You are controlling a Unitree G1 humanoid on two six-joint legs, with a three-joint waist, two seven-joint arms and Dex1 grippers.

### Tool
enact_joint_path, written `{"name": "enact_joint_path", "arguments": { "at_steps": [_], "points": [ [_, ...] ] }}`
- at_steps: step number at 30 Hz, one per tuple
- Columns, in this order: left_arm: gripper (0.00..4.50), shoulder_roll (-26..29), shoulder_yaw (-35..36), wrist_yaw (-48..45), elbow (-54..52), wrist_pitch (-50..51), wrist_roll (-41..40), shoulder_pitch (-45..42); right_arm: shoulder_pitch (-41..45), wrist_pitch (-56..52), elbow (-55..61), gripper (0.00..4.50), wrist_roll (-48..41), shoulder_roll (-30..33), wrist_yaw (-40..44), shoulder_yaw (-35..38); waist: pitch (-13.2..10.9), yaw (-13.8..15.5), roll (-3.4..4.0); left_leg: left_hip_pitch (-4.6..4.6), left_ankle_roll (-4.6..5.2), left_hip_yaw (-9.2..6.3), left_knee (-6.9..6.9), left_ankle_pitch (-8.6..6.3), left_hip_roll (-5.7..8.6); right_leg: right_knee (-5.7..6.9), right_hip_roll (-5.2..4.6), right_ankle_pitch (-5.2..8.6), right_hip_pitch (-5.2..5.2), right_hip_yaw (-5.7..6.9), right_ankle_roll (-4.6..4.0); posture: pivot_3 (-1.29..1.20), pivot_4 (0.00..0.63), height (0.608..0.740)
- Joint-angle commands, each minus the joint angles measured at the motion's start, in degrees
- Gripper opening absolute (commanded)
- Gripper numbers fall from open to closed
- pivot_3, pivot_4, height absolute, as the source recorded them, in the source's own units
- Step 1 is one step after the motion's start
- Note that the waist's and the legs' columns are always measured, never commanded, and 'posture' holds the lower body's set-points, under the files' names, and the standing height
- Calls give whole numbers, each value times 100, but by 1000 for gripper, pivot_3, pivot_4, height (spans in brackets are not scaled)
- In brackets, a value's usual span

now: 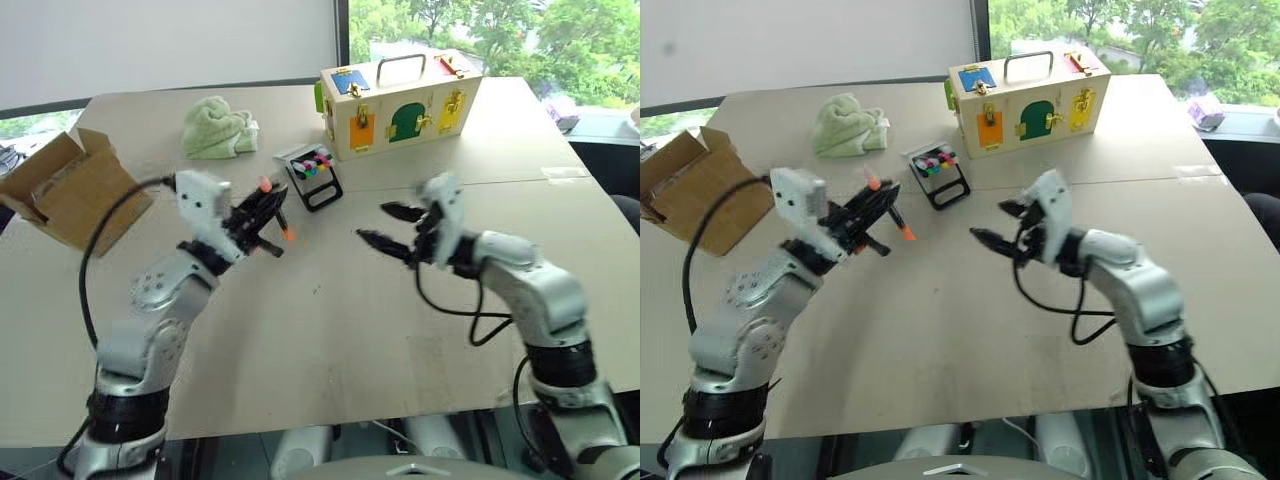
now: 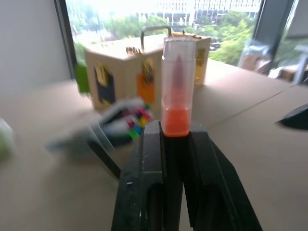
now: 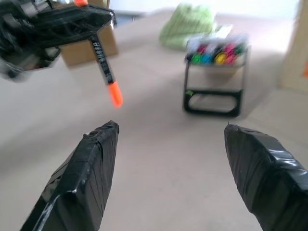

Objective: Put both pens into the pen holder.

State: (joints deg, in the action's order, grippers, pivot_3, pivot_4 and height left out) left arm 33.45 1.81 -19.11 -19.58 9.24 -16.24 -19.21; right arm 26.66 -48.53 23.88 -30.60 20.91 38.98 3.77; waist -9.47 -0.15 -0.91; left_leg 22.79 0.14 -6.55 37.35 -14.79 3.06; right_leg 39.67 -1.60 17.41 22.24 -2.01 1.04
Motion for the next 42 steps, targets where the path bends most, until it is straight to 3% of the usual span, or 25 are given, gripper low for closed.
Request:
{"name": "enact_joint_path", "arguments": {
  "at_steps": [1, 4, 8, 18, 28, 42],
  "points": [
    [0, 8, -401, -44, 267, -1378, 1215, -575, -30, -437, 659, 3684, -861, 309, 29, 660, 1, -19, 1, 1, 0, 1, 0, 0, 0, -1, 0, 0, 0, -1, 0, 0, 150, 740],
    [0, 61, -733, -44, 912, -2347, 2085, -855, -239, -416, 782, 3684, -939, 802, 83, 876, 4, -101, 7, -1, 5, 23, -14, -2, -6, -21, 2, 1, 0, -24, 2, 0, 150, 740],
    [0, 60, -878, 294, 1763, -3334, 2952, -1040, -154, -429, 894, 3684, -1195, 887, -170, 940, 1, -116, 6, 13, 10, 38, -18, -4, -14, -21, 9, 1, 19, -35, 2, 0, 150, 740],
    [0, -265, -942, 1113, 4082, -5077, 3635, -1902, -260, -439, 1181, 3684, -1508, 1102, -571, 909, 0, -49, 0, 33, 19, 38, 9, -8, -7, 0, 1, 0, 32, -29, 5, 0, 150, 740],
    [0, -508, -962, 1035, 5665, -6007, 3359, -2422, -213, -313, 1117, 3684, -1552, 1166, -736, 746, 0, -80, -2, 32, 16, 46, 10, -5, -8, 12, 3, 0, 39, -27, 5, 0, 150, 740],
    [0, -646, -999, 1081, 6715, -6357, 3421, -2770, -202, -144, 1031, 3684, -1532, 1237, -737, 631, 1, -73, -3, 35, 15, 46, 17, -5, -7, 19, 4, 0, 43, -22, 5, 0, 150, 740]
  ]
}}
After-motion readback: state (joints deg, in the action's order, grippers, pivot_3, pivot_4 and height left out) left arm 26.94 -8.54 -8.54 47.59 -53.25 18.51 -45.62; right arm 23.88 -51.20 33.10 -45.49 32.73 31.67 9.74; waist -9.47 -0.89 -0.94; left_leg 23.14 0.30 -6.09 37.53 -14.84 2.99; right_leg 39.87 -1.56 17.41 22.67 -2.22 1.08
